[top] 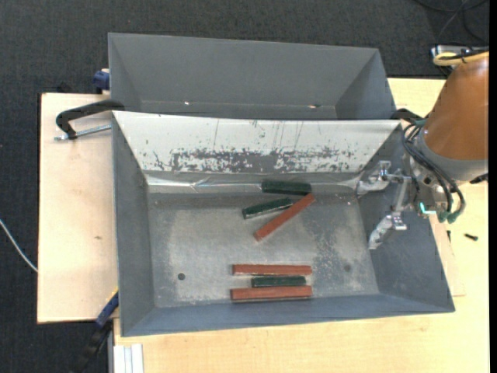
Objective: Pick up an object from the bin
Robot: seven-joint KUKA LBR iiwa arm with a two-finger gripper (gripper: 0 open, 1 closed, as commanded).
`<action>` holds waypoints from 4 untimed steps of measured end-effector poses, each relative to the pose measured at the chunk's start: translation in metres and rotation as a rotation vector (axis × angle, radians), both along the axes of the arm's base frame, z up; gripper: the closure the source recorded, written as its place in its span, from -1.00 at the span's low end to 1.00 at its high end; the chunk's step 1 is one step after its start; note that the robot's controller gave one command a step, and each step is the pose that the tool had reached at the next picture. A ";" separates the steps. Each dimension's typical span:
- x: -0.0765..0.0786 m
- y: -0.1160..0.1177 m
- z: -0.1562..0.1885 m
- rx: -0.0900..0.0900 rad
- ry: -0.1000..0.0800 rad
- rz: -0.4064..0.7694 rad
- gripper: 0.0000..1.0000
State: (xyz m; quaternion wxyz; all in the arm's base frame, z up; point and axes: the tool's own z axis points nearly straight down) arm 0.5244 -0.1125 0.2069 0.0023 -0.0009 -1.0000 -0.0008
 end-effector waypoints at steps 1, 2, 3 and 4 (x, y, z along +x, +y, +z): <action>0.002 0.000 0.004 -0.001 -0.007 0.002 -1.00; 0.035 0.028 -0.043 -0.003 -0.013 0.067 -1.00; 0.053 0.048 -0.094 0.000 -0.009 0.049 -1.00; 0.083 0.069 -0.128 -0.004 -0.024 0.131 1.00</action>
Offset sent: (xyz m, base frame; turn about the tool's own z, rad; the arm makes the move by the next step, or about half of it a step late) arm 0.0644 0.0582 -0.1002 -0.1394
